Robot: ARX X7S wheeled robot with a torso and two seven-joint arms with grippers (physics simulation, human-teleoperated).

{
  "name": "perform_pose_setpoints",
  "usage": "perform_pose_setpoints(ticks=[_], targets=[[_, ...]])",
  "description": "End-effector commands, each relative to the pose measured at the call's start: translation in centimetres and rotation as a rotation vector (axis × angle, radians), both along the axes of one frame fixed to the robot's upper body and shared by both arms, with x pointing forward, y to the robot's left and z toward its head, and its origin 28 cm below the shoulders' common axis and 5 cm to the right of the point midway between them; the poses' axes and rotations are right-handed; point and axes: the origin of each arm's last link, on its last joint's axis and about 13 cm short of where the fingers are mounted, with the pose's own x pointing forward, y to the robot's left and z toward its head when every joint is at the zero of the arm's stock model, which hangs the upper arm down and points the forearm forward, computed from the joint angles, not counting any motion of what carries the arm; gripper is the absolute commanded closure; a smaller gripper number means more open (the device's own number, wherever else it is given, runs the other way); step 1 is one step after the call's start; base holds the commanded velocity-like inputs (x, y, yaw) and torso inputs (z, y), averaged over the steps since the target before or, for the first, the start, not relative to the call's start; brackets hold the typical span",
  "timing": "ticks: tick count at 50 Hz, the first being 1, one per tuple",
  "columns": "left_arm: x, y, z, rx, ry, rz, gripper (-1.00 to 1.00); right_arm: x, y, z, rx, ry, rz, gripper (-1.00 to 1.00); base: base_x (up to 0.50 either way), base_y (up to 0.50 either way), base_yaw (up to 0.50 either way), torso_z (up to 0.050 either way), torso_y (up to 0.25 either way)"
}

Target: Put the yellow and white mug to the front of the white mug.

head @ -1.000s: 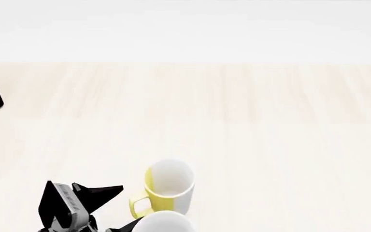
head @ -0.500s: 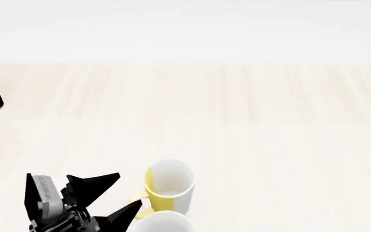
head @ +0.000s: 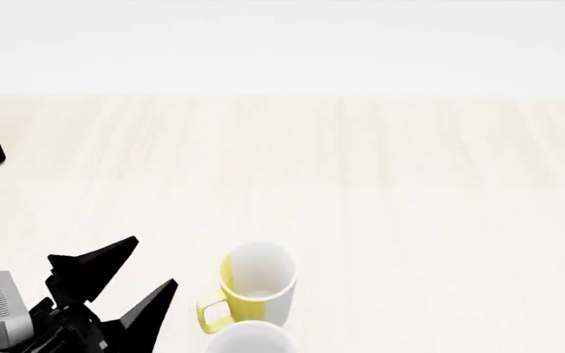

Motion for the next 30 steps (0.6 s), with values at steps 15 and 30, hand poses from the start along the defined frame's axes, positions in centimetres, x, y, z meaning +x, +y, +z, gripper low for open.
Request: perform_pose_setpoints(ticks=[15, 30], targets=[[-7.5, 0.8, 2.1, -0.262, -0.141, 0.297, -1.00, -0.8, 1.2, 1.3, -0.094, -0.076, 0.028, -1.00, 0.00, 0.00, 0.00, 0.000, 0.000], [-10.3, 0.0, 3.1, -0.345, -0.243, 0.681, -1.00, -1.7, 1.8, 3.0, -0.207, -0.259, -0.064, -1.00, 0.00, 0.00, 0.00, 0.000, 0.000]])
